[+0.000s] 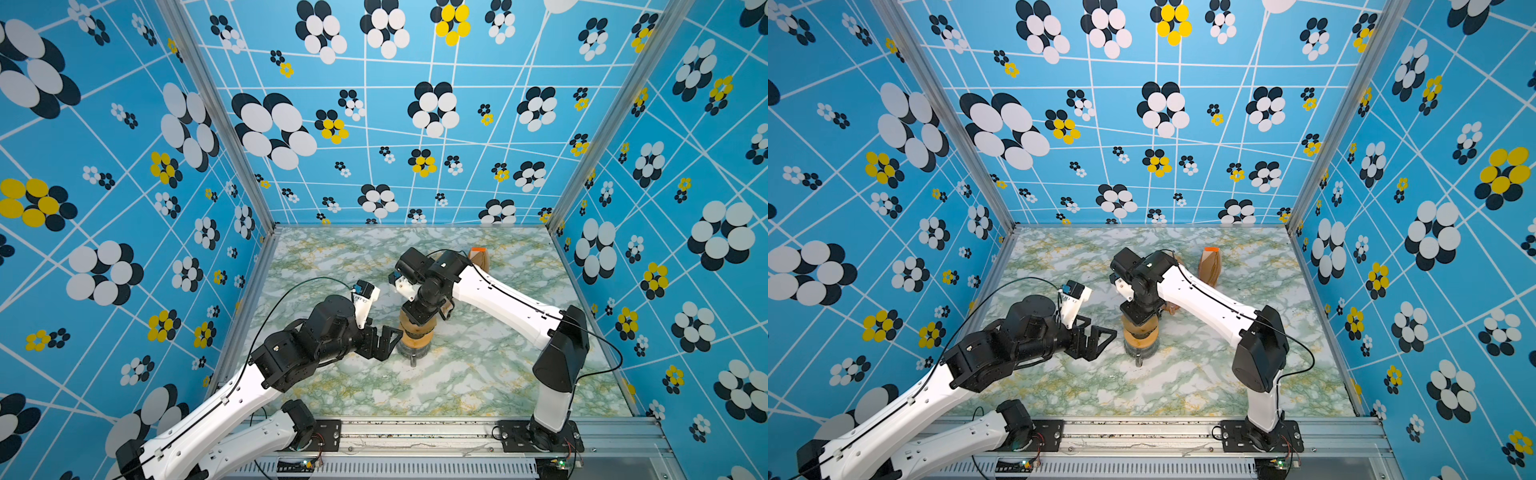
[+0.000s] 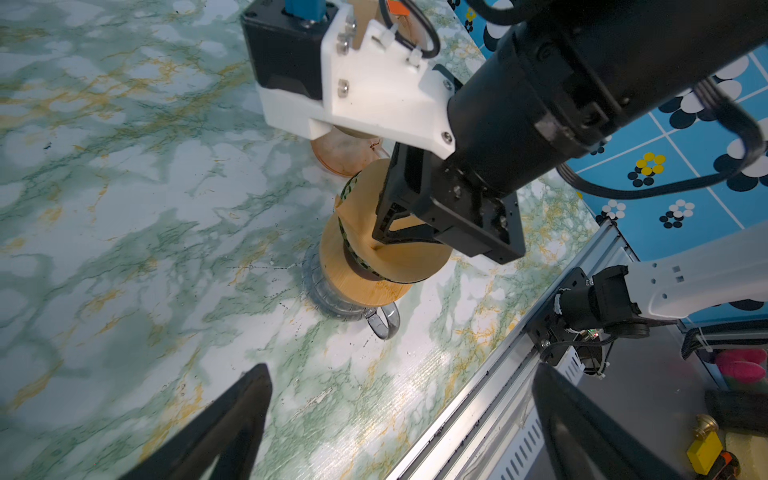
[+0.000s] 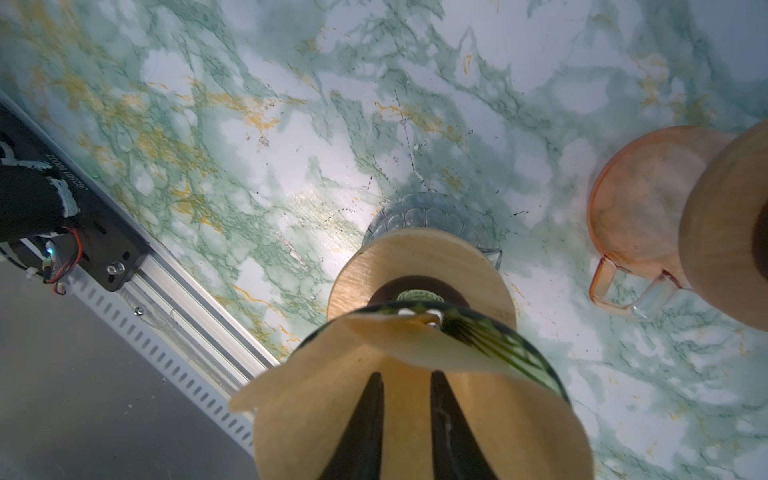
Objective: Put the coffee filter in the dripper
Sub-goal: 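Open the right gripper and raise it away from the filled dripper, then bring both grippers to the tan filter rim from opposite sides of the dripper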
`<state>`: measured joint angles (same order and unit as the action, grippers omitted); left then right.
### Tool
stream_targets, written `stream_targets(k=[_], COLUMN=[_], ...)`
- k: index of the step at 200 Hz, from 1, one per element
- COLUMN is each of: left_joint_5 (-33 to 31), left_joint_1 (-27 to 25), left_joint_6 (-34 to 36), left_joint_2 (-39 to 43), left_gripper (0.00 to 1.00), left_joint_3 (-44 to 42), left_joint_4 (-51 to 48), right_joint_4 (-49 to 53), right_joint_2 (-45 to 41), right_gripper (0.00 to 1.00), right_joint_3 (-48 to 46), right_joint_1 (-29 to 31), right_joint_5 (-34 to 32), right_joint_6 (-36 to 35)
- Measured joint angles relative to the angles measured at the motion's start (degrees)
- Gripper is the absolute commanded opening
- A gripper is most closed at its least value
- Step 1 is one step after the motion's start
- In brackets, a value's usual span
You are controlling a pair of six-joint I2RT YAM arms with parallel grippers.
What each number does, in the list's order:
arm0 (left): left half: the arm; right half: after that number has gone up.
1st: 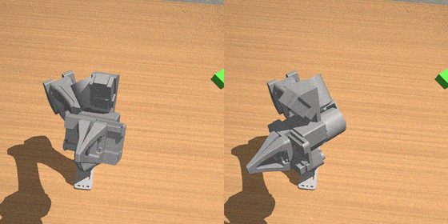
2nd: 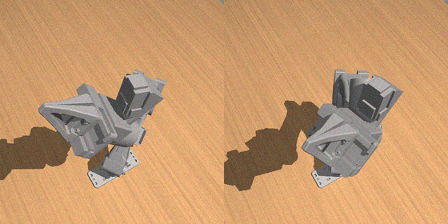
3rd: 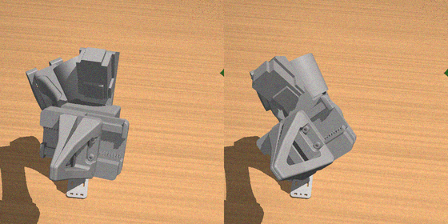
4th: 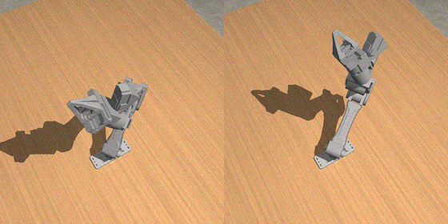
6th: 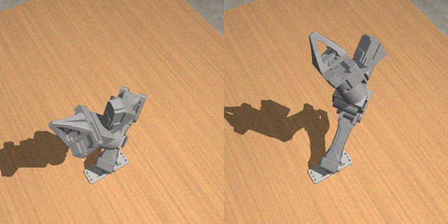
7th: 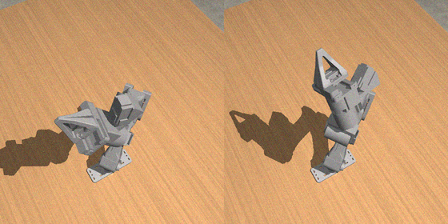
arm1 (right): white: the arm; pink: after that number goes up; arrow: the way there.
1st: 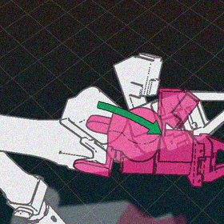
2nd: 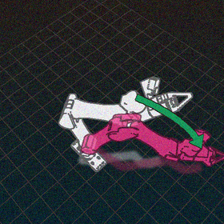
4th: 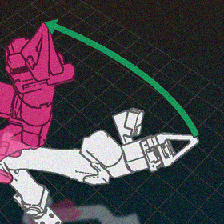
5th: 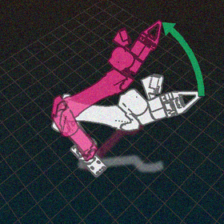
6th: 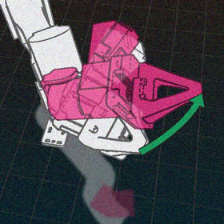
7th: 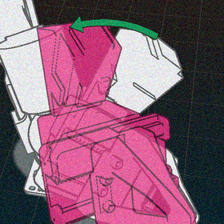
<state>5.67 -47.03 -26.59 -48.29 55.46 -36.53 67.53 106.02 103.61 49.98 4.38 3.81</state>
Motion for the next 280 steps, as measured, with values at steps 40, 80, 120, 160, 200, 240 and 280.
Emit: stream_targets(k=[40, 80, 120, 160, 200, 240, 280], left_joint_5=[-1.27, -3.21, -4.02, -4.74, -3.85, -1.66, 1.73], left_joint_1=[0.00, 0.00, 0.02, 0.31, 1.68, 2.43, 3.10], left_joint_6=[-1.40, -1.25, -0.61, -0.50, -0.42, -0.63, -2.32], left_joint_2=[-2.86, -9.20, -17.99, -22.05, -22.34, -25.33, -26.40], left_gripper=[0.99, 0.91, 0.80, 0.68, 0.58, 0.53, 0.48], left_joint_3=[2.80, 7.52, 12.59, 13.88, 14.05, 14.64, 14.64], left_joint_4=[-1.86, -5.62, -8.55, -9.79, -9.77, -9.75, -8.13], right_joint_4=[-2.16, -6.49, -9.46, -12.79, -16.90, -18.43, -18.93], right_joint_2=[-9.40, -19.98, -24.74, -24.98, -25.29, -25.16, -24.24], right_gripper=[0.21, 0.20, 0.22, 0.22, 0.21, 0.21, 0.20], right_joint_3=[-2.84, -10.95, -20.37, -25.22, -26.23, -26.23, -26.23], right_joint_1=[-0.46, -2.86, -2.91, -2.91, -2.91, -2.91, -2.91], right_joint_5=[-0.92, -5.09, -8.57, -8.76, -7.30, -7.02, -6.78], right_joint_6=[3.93, 13.14, 21.81, 26.75, 28.46, 28.55, 28.35])
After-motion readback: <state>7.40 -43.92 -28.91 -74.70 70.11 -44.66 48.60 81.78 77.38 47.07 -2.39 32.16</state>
